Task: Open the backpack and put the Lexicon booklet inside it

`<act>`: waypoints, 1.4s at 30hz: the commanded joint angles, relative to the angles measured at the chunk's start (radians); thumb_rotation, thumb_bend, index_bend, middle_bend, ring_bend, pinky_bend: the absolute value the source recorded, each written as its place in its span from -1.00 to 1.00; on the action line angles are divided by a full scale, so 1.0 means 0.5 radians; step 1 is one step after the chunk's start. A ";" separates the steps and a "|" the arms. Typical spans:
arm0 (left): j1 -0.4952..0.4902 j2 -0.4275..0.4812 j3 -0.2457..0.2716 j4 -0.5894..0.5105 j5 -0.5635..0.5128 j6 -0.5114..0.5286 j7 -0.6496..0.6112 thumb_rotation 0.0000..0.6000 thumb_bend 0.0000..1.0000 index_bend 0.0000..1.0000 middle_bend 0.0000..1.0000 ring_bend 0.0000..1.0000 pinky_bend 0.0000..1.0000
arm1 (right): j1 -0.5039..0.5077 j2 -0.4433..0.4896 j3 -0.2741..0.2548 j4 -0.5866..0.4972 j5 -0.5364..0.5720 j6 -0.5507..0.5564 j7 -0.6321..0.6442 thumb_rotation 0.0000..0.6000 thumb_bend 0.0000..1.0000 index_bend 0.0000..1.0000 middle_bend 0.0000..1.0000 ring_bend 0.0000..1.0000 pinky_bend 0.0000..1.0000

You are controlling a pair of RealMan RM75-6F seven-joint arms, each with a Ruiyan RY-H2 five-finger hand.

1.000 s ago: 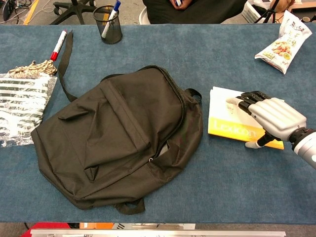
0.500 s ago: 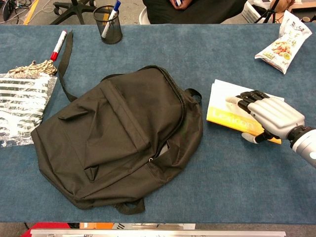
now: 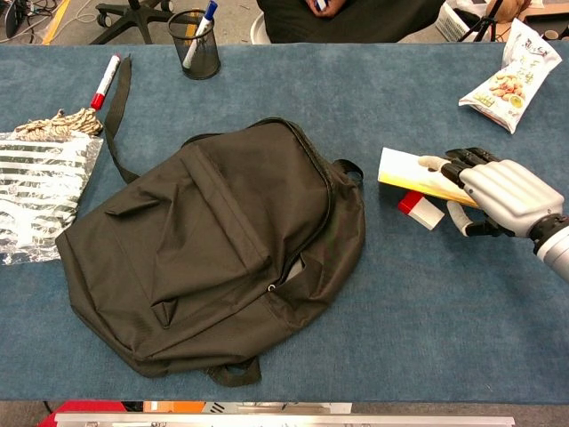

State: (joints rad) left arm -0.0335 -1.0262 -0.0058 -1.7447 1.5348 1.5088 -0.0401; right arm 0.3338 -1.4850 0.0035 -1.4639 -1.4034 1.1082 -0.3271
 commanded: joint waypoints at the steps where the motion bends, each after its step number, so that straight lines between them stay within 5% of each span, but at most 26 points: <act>1: -0.007 0.000 0.002 -0.005 0.002 -0.011 0.006 1.00 -0.51 -0.50 -0.68 -0.70 -0.58 | -0.007 0.002 0.030 0.009 0.046 0.018 -0.020 1.00 0.27 -0.79 -0.61 -1.00 -0.96; 17: -0.024 0.028 0.016 -0.027 0.006 -0.049 -0.013 1.00 -0.51 -0.50 -0.68 -0.70 -0.58 | 0.031 0.018 0.189 0.015 0.246 0.060 -0.094 1.00 0.26 -0.41 -0.40 -0.79 -0.44; 42: -0.080 0.095 0.023 -0.086 0.019 -0.131 0.025 1.00 -0.51 -0.50 -0.69 -0.70 -0.57 | 0.003 0.088 0.225 -0.024 0.177 0.280 -0.089 1.00 0.04 0.28 -0.02 -0.31 0.00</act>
State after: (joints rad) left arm -0.0704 -0.9804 0.0059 -1.7865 1.5434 1.4472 -0.0306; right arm 0.3364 -1.4420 0.1151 -1.4759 -1.3150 1.2472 -0.3720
